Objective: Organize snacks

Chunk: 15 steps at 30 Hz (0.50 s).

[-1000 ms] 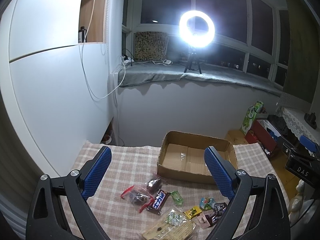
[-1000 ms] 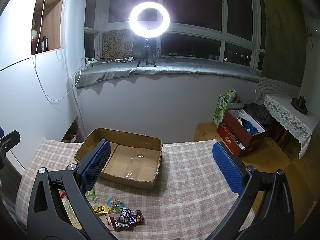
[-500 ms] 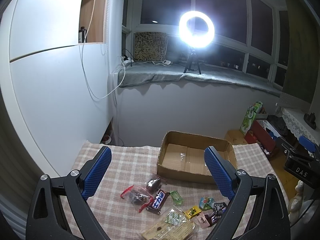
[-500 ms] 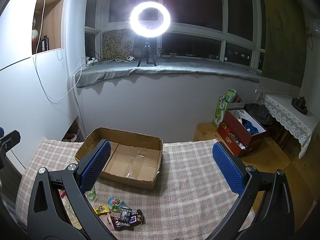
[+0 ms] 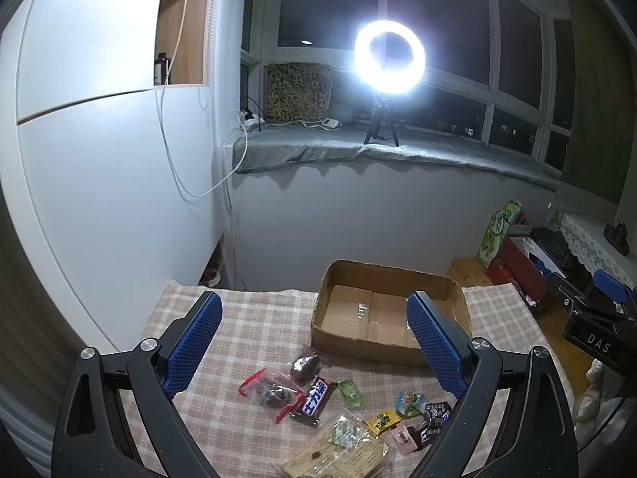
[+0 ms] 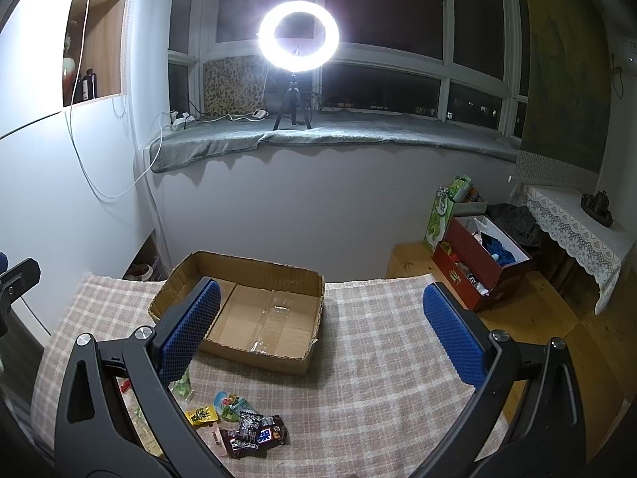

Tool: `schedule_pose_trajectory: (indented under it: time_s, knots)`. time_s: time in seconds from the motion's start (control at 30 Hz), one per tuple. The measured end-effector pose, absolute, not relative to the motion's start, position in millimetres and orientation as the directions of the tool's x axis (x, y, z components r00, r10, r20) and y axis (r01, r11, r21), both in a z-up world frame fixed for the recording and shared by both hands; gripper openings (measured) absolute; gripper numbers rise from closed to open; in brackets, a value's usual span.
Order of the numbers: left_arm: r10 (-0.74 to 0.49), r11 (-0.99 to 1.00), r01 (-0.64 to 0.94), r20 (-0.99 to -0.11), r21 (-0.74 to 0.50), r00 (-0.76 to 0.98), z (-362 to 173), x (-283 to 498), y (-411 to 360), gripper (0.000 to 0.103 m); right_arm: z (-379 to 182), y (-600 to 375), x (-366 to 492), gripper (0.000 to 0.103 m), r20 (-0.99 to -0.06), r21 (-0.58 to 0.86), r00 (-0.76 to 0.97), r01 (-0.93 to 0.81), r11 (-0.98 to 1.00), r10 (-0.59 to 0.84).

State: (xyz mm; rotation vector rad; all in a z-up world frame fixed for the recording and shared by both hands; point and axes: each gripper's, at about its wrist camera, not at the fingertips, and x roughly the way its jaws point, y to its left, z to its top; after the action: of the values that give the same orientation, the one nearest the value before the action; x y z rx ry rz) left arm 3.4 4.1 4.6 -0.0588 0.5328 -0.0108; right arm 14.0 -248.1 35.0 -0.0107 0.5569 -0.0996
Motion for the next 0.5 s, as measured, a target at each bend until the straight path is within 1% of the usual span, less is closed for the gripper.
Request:
schedule_pose_trajectory:
  time_s: [0.5]
  knots:
    - [-0.029,0.998,0.001,-0.502,-0.055,0.864,3.5,3.1,0.8,0.094,30.2,-247.8,13.1,0.103,-0.532,-0.039,0.841,0.090,0.995,-0.097]
